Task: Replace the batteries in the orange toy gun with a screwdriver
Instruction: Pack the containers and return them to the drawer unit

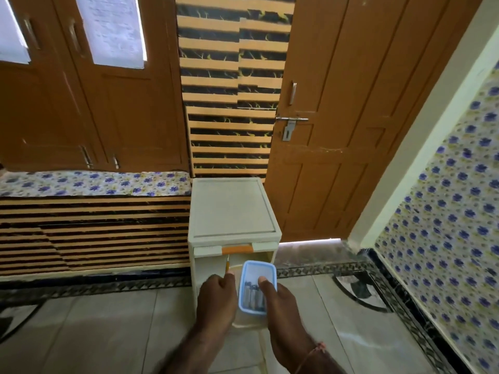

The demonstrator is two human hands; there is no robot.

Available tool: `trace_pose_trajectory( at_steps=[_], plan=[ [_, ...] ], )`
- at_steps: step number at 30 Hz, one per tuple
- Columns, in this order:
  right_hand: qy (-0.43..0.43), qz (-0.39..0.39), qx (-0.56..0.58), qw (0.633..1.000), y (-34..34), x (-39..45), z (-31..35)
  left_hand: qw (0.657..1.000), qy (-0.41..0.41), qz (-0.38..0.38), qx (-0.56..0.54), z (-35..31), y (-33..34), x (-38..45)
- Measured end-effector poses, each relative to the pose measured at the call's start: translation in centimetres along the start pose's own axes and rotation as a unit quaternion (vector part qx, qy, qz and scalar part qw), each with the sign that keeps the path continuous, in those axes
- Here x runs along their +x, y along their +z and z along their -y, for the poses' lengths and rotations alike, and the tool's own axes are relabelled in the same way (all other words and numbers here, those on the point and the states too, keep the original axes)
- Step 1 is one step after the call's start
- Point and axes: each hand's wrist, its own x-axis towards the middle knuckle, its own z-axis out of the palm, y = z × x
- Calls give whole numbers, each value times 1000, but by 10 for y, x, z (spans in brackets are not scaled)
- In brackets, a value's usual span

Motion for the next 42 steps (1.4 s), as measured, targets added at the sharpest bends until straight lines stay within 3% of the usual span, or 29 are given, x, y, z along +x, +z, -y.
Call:
trace_pose_trajectory(
  at_steps=[7, 14, 19, 27, 38, 42],
  plan=[
    [31, 33, -6, 999, 17, 119, -1, 999, -16, -18, 31, -12, 44, 101],
    [49, 82, -59, 994, 26, 256, 19, 994, -97, -41, 41, -48, 93, 208],
    [70, 125, -66, 987, 32, 311, 30, 986, -137, -48, 80, -63, 107, 259],
    [85, 107, -85, 987, 50, 344, 26, 984, -120, -55, 117, -56, 107, 304],
    [-1, 41, -161, 986, 69, 359, 10, 992, -37, -70, 95, -45, 90, 315],
    [1, 33, -149, 988, 75, 362, 12, 988, -58, -76, 119, -33, 85, 320]
  ],
)
